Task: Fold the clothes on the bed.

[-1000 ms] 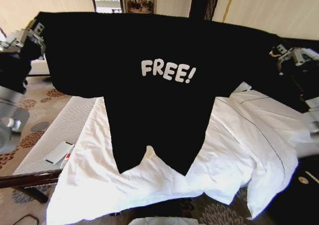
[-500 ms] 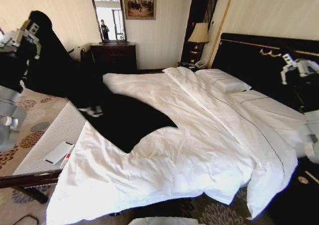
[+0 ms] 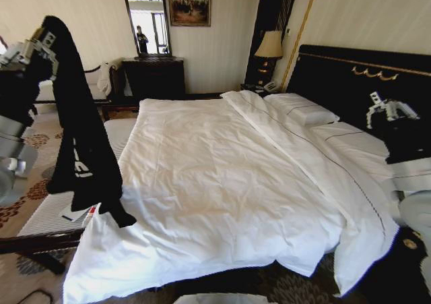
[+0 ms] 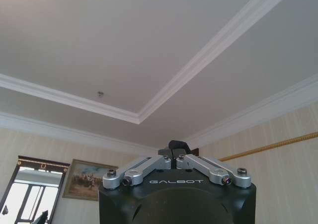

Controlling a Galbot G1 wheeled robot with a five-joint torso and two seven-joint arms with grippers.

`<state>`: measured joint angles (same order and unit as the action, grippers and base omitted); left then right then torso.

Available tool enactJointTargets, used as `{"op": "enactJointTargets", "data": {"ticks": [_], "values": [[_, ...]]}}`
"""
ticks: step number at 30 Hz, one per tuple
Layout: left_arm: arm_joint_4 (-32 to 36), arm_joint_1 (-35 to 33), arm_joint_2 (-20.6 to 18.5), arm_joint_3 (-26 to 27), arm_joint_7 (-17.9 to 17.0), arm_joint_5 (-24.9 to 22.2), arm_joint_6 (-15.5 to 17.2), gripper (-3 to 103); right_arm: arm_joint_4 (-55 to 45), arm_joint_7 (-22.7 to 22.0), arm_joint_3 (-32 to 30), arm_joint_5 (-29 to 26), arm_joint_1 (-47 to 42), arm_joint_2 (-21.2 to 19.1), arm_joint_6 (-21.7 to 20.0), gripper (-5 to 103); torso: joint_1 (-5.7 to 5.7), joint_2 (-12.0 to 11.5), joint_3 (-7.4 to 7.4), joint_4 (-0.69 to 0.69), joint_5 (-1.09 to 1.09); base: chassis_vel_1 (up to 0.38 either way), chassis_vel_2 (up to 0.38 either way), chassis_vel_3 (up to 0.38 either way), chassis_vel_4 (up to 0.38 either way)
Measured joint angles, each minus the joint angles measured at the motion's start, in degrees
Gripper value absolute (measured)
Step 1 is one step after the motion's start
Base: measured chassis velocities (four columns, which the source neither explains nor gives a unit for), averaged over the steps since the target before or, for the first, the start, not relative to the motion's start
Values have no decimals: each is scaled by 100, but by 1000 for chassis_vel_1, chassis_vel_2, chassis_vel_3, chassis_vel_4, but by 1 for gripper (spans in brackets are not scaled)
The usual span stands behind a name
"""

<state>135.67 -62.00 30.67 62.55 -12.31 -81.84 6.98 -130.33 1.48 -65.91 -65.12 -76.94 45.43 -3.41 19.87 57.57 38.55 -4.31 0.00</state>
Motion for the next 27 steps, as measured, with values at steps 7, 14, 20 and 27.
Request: {"op": "enactJointTargets", "data": {"ticks": [7, 14, 20, 27], "values": [[37, -40, -85, -30, -5, 53, 47, 0, 443, 93, 189, 2, 321, -218, 126, 0, 0, 0, 0, -1, -1, 0, 0, 0, 0], [-39, -37, -89, -9, -12, 61, 59, 0, 1074, 97, 1191, 748, 656, 304, 263, 2, 0, 0, 0, -1, 1, 0, 0, 0, 0], [-107, 0, -29, -30, -12, 91, 59, 0, 1546, -33, 2046, 843, 1015, 436, 326, 24, 0, 0, 1, 0, -1, 0, 0, 0, 0], [-200, 96, -162, 52, -108, 80, 119, 0, 2623, 170, 4283, 989, 1973, -360, 1649, 50, 1, 0, 1, 1, 0, 0, 0, 0, 0]]}}
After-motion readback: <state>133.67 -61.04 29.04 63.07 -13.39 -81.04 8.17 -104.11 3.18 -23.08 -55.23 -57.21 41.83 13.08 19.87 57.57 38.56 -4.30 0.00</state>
